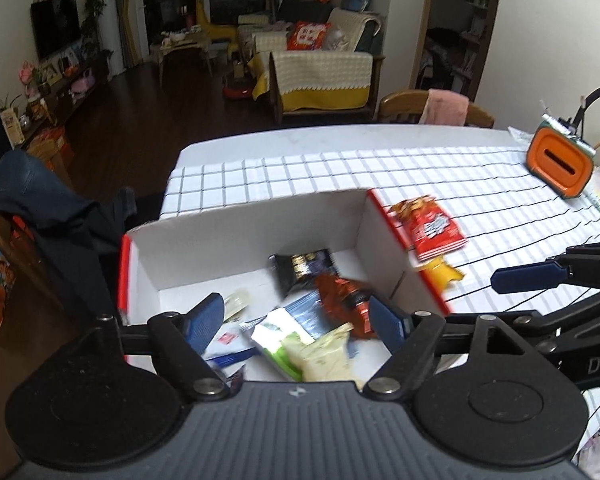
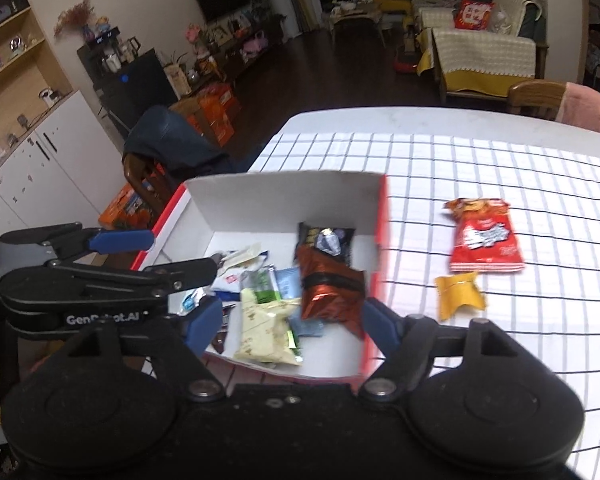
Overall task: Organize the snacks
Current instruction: 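Withdraw both tools from the box toward the red chip bag and yellow candy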
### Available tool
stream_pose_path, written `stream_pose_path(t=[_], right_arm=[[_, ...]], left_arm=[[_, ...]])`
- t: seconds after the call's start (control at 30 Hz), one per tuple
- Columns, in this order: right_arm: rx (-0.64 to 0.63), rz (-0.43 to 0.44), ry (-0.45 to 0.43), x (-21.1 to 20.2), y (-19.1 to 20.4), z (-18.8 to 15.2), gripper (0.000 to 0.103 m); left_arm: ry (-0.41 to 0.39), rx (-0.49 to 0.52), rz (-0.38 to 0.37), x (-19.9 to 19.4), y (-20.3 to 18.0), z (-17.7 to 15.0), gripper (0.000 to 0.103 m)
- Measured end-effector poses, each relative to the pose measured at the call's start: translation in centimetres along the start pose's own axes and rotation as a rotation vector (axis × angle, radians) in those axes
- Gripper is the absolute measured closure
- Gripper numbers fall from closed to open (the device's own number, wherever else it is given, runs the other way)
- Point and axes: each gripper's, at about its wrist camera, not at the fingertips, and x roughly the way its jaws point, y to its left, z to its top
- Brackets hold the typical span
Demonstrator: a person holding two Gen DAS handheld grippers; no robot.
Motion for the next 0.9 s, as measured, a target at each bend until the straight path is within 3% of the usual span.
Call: stream_pose_path(t=[0.5, 0.9], right_arm=[[0.022, -0.049, -0.049, -4.6, -8.5, -1.1, 0.002], [0.014, -0.105, -0.033, -5.1, -16.9, 1.0, 0.0]], left_arm=[[-0.062, 0.012, -0.038, 0.6, -8.2, 1.3, 0.016], [-0.021, -0.018, -0.039, 4.7, -15.3, 2.0, 0.014]])
